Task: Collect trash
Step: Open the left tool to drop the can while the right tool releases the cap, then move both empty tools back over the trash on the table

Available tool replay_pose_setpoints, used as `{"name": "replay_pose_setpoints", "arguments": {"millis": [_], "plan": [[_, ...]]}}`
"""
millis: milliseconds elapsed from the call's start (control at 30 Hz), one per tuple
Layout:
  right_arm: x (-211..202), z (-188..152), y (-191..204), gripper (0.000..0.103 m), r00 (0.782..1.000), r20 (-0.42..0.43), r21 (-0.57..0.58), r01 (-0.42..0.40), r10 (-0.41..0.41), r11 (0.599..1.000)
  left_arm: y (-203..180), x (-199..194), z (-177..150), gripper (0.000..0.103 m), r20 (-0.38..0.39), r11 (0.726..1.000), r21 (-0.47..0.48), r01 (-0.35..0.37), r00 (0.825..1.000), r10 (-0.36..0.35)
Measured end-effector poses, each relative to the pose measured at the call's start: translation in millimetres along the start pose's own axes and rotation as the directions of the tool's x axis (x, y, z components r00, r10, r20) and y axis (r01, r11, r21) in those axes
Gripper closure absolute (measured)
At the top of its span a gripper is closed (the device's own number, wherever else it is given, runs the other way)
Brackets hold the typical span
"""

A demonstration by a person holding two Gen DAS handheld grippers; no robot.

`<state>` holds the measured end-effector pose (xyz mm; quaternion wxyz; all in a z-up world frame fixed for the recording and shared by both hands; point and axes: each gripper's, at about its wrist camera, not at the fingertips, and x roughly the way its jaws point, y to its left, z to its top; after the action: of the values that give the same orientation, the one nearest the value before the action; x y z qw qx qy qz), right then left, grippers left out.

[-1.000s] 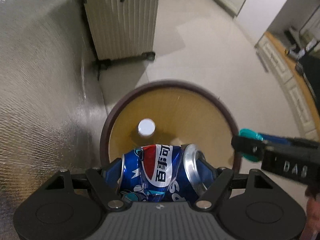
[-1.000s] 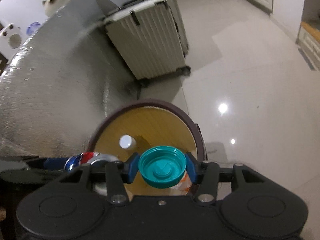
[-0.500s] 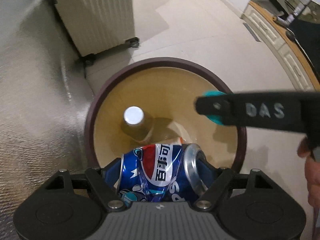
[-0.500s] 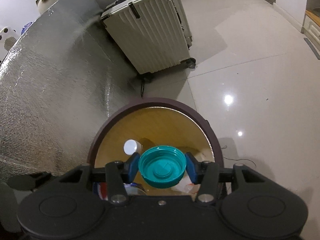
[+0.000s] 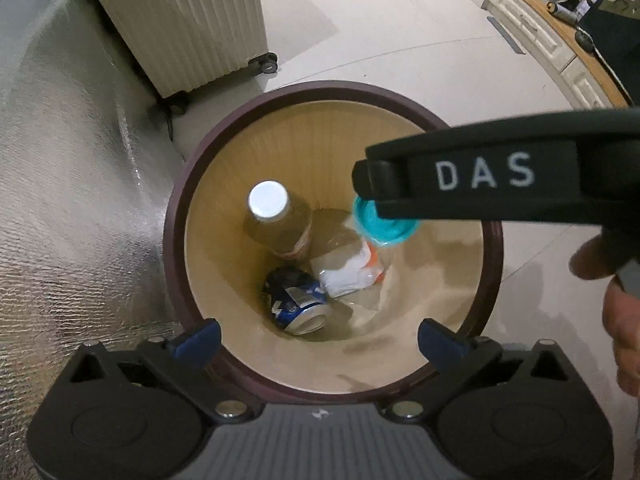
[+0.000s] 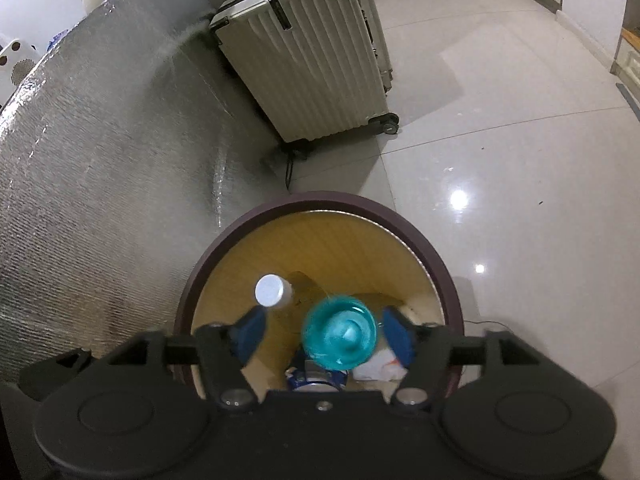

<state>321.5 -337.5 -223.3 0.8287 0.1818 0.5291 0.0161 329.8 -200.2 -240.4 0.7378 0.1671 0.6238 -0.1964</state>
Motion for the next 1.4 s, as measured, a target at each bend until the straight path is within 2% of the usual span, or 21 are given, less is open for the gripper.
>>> {"name": "replay_pose_setpoints", "arguments": {"millis": [500,600,767,867,1167,1400], "plan": [[-15,-15,1,0.021,1.000,-0.002,-0.049,0.019,-0.020,0.999,5,-2,-8,0.000,0.011,0.999,-0.034,0.009,1.000,-0.009],[-20,-19,1,0.017,1.000,-0.001,-0.069,0.022,-0.022,0.997,8,-2,-9,0.000,0.014,0.998,-0.058,0.009,1.000,-0.009],[-32,-24,5,0.003,0.999,0.014,-0.104,0.037,-0.036,0.994,11,-9,-15,0.000,0.029,0.996,-0.088,0.013,1.000,-0.011],[-41,-26,6,0.000,0.998,0.034,-0.125,0.057,-0.053,0.990,12,-14,-20,0.000,0.039,0.994,-0.113,0.007,0.999,-0.002],[-65,-38,9,0.000,0.994,0.073,-0.175,0.090,-0.078,0.981,18,-36,-42,0.000,0.075,0.981,-0.194,0.019,0.997,-0.005],[-96,-51,7,0.000,0.989,0.113,-0.177,0.115,-0.096,0.978,21,-61,-58,0.000,0.132,0.966,-0.255,0.042,0.991,-0.008]]}}
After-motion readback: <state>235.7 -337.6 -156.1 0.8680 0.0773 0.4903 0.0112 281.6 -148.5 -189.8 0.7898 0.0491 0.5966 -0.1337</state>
